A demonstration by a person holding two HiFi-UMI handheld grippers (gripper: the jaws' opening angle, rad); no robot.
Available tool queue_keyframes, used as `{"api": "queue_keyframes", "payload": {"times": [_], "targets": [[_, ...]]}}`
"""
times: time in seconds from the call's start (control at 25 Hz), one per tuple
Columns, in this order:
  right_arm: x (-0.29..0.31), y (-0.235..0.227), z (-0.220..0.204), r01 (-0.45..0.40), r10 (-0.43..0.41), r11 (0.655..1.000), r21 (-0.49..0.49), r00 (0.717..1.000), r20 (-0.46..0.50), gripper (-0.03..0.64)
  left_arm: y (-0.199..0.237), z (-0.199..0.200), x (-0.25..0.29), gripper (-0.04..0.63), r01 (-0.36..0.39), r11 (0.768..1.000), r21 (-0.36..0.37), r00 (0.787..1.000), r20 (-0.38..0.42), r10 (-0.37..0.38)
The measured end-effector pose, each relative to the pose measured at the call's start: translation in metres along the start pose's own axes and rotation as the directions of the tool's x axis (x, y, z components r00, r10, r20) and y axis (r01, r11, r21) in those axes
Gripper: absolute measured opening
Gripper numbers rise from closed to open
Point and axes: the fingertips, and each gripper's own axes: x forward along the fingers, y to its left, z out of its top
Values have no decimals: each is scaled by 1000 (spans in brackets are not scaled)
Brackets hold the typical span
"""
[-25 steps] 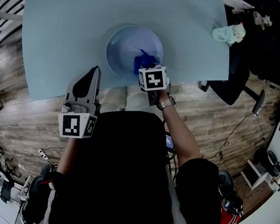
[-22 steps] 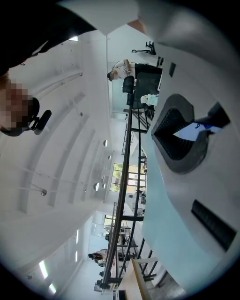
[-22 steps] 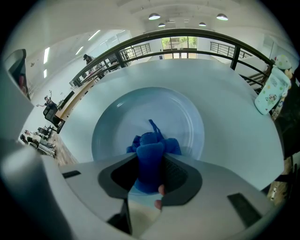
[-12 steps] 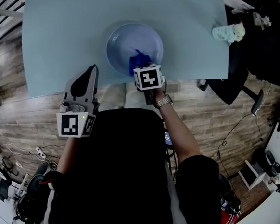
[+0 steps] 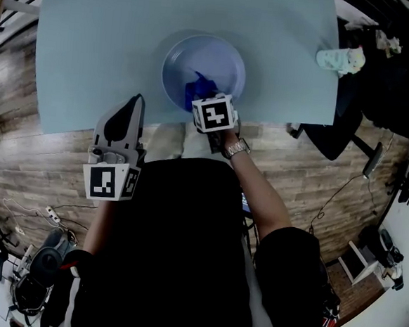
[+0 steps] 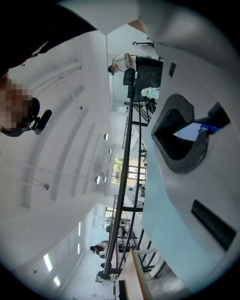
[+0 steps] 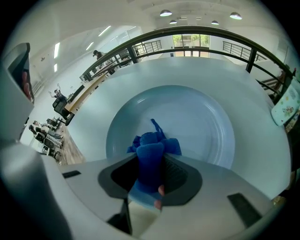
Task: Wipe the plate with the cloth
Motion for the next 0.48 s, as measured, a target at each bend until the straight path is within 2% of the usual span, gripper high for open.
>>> {"api": "queue_keyframes", "payload": {"times": [0.32,0.48], "targets": [[9,16,16,-31,30,998,-51,999,-21,118,14,5,4,2,-44,999,-28,999,1,44],[14,18,25,-45,43,997,-65,999,-22,118,13,7,13,2,-34,999,-18,999,9,34]]}}
